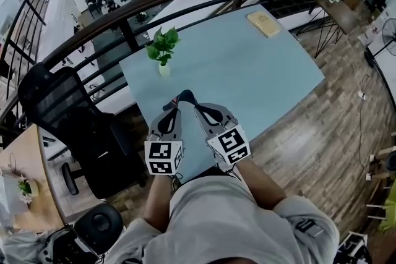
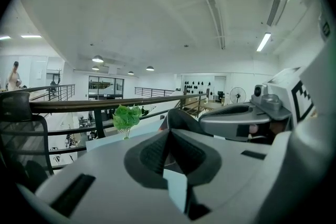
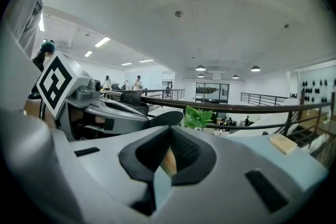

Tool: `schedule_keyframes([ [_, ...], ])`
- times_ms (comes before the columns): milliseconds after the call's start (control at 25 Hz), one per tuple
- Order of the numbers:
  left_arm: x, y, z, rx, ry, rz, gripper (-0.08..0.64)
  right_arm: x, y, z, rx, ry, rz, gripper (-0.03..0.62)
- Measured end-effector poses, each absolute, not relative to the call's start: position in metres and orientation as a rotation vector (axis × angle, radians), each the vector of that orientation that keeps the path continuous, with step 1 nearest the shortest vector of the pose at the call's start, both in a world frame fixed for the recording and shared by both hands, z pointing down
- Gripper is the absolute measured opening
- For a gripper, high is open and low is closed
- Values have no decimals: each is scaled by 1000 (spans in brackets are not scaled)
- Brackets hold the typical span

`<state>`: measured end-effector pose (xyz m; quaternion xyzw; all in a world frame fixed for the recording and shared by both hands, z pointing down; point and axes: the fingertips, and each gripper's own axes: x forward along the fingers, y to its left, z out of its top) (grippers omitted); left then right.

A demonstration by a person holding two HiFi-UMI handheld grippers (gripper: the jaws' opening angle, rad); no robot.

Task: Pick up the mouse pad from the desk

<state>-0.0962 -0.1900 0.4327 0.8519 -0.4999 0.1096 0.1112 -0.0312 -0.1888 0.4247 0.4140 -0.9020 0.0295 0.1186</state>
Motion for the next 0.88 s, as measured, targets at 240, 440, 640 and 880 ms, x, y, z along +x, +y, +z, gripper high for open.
schedule_keyframes([
  [240, -87, -192, 430, 2513, -1456, 308, 23, -22, -192, 420, 1233, -2648, 87, 14],
  [440, -84, -193, 429, 2507, -1456, 305, 23, -17, -192, 417, 1234, -2653, 87, 14],
  [640, -79, -193, 429, 2510, -1442, 291, 23, -14, -192, 416, 1236, -2659, 89, 14],
  [880, -79, -189, 432, 2511, -1441, 288, 23, -13, -188, 418, 1240, -2659, 88, 14],
])
